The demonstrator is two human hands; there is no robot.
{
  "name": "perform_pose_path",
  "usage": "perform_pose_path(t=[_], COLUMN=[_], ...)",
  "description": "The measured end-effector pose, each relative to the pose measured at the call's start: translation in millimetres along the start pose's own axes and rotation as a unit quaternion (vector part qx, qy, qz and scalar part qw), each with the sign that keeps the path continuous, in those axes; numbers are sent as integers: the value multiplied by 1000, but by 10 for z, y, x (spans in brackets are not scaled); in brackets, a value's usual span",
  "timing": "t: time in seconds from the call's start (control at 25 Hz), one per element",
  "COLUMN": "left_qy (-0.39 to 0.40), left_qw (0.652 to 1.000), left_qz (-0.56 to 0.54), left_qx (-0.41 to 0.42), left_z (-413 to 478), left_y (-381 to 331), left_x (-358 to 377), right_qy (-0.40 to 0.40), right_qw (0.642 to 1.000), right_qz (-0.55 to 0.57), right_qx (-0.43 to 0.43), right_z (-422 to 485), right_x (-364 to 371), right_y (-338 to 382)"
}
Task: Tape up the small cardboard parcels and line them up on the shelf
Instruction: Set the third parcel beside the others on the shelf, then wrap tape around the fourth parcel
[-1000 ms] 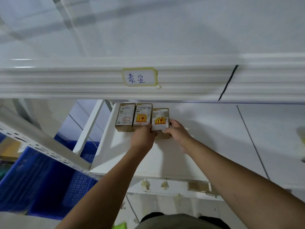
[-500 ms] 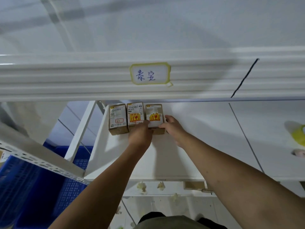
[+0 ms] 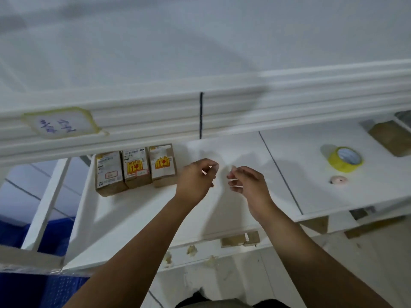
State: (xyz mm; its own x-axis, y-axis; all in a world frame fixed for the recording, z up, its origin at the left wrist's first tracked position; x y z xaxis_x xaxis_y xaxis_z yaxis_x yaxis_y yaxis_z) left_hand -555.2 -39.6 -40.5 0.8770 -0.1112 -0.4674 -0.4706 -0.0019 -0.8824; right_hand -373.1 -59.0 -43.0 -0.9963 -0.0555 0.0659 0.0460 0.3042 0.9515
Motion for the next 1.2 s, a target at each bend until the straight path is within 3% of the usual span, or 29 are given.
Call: perform_pose_path(t=[0.24,0.76,1.2], left_qy=[67,91,97], left_qw=[997,983,984], left_qz=[-30,-157,-146], left_qx=[33,6,-21], left_z=[83,62,715], left_y=[-767,-2128,-2581], left_x=[1045,3377,4068], right_qy=[-51,-121,-143], right_qw=[998,992,988], right_qz=[22,41,22], right_qx=[-4,16,52], right_z=[-448,-1445,-677], right_x=[-1205,-4002,-5230], right_y=[206,443,547])
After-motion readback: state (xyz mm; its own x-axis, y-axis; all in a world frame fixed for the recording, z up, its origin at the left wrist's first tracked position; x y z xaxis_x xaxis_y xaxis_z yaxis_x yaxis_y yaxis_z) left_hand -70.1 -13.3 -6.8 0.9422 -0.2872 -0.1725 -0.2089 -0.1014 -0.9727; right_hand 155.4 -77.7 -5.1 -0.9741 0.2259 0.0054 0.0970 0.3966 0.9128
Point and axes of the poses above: each hand's wrist, its own z-axis towards the middle knuckle, its own x-axis out of the palm, y = z × x, the point moved 4 cm from there along z, towards the middle knuckle, and after that the axes turned 9 degrees about y, right-handed, at the moved point
